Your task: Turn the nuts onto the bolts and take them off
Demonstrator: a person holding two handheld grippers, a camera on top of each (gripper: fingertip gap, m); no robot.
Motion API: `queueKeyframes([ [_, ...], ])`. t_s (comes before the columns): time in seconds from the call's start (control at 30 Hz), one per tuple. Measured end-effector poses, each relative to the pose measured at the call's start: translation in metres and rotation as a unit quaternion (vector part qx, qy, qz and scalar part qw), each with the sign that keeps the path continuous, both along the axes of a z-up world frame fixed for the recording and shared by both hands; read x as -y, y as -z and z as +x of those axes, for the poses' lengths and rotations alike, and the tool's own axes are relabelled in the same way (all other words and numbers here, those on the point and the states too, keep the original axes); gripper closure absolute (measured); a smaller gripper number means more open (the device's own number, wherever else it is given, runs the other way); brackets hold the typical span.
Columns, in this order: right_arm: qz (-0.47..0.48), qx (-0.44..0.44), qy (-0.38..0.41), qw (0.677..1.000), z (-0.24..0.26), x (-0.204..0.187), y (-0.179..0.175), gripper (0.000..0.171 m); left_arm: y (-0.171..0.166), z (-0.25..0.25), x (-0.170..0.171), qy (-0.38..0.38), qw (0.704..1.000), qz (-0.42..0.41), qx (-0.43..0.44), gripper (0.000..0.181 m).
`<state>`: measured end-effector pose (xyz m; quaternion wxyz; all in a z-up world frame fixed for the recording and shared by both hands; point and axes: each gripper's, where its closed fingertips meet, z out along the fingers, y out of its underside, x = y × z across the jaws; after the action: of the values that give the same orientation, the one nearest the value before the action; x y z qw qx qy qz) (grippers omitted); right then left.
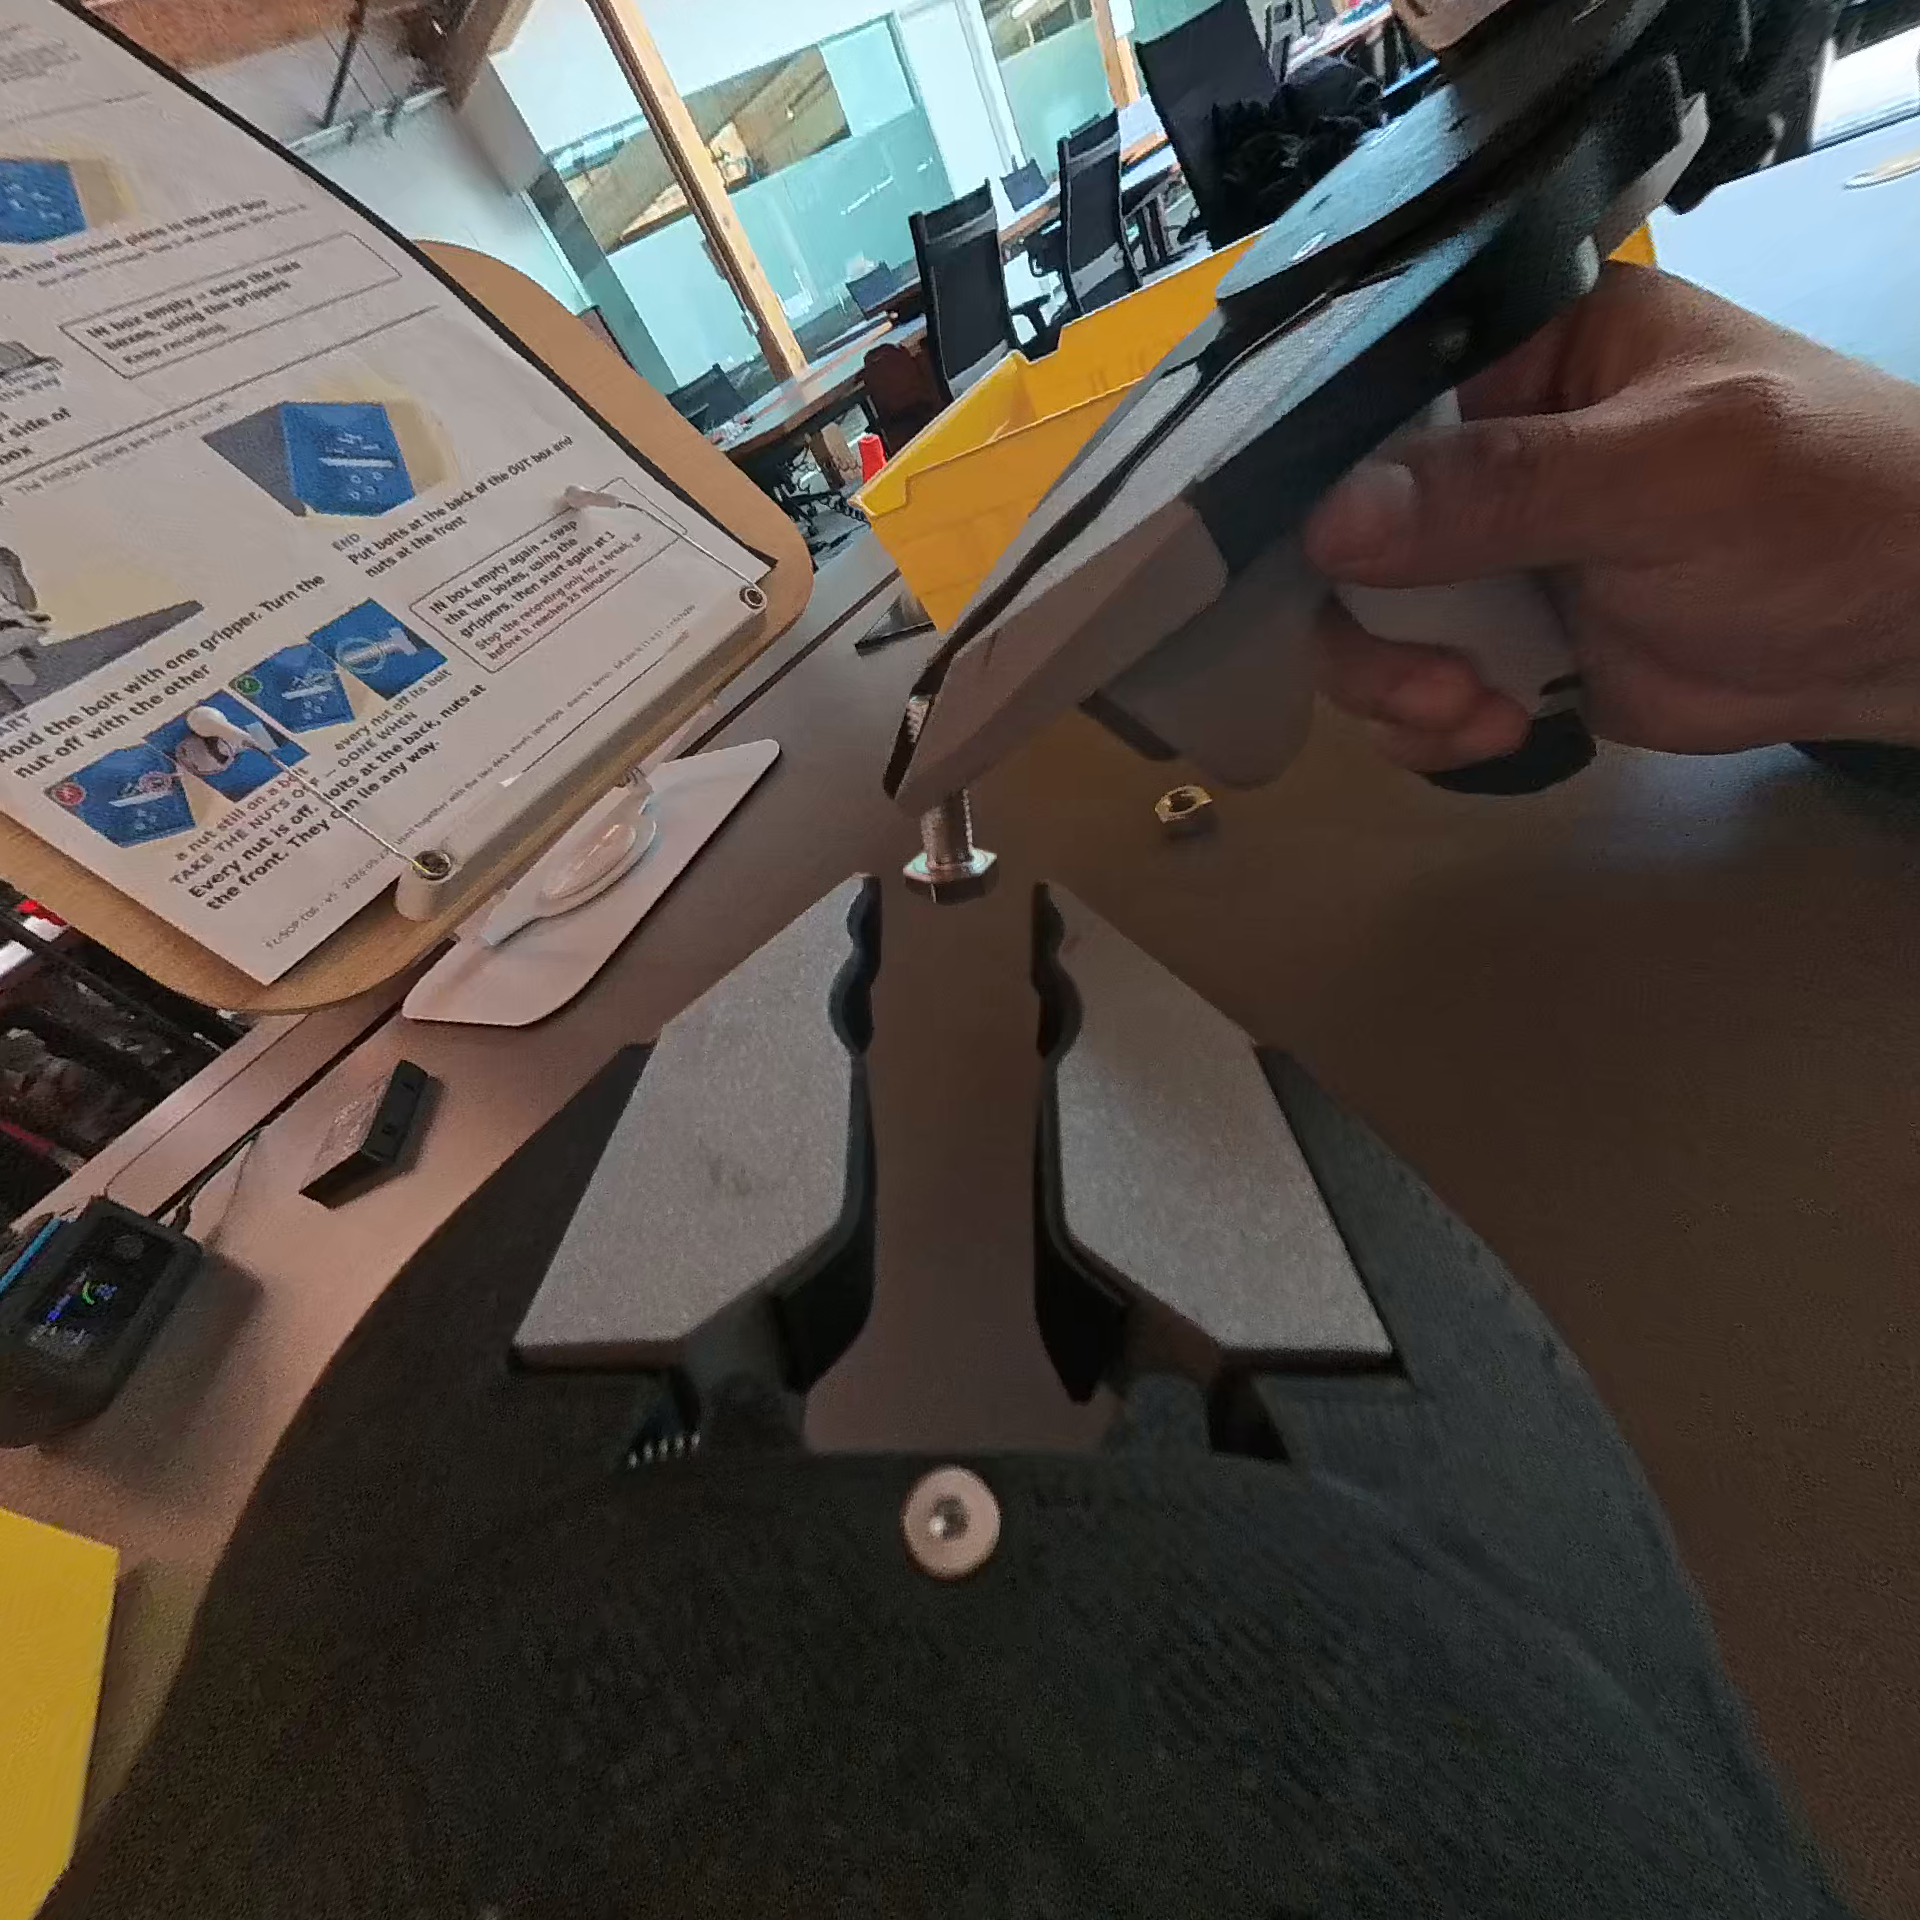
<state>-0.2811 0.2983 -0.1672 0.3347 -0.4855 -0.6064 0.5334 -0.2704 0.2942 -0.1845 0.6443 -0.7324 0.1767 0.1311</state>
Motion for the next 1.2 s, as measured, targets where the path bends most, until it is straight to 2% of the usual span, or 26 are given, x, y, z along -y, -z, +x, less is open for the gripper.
queueKeyframes([
  [0.23, 0.032, -0.007, -0.035, 0.999, 0.003, 0.018, 0.001, 0.165, -0.003, 0.006, 0.004, 0.000, 0.999, 0.021, -0.031, 0.166],
  [0.63, 0.068, -0.025, -0.060, 0.996, 0.006, 0.031, -0.002, 0.164, -0.005, 0.006, 0.006, 0.017, 1.000, 0.016, 0.005, 0.174],
  [0.9, 0.091, -0.062, -0.036, 0.993, 0.008, 0.027, -0.013, 0.166, -0.004, 0.001, 0.007, 0.046, 0.992, -0.020, 0.116, 0.174],
  [0.97, 0.077, -0.084, -0.030, 0.993, 0.011, 0.023, -0.021, 0.171, -0.007, -0.003, 0.009, 0.052, 0.987, -0.018, 0.149, 0.174],
  [1.2, 0.019, -0.089, -0.044, 0.995, 0.012, 0.020, -0.025, 0.167, -0.018, 0.006, 0.016, 0.118, 0.964, -0.007, 0.239, 0.174],
])
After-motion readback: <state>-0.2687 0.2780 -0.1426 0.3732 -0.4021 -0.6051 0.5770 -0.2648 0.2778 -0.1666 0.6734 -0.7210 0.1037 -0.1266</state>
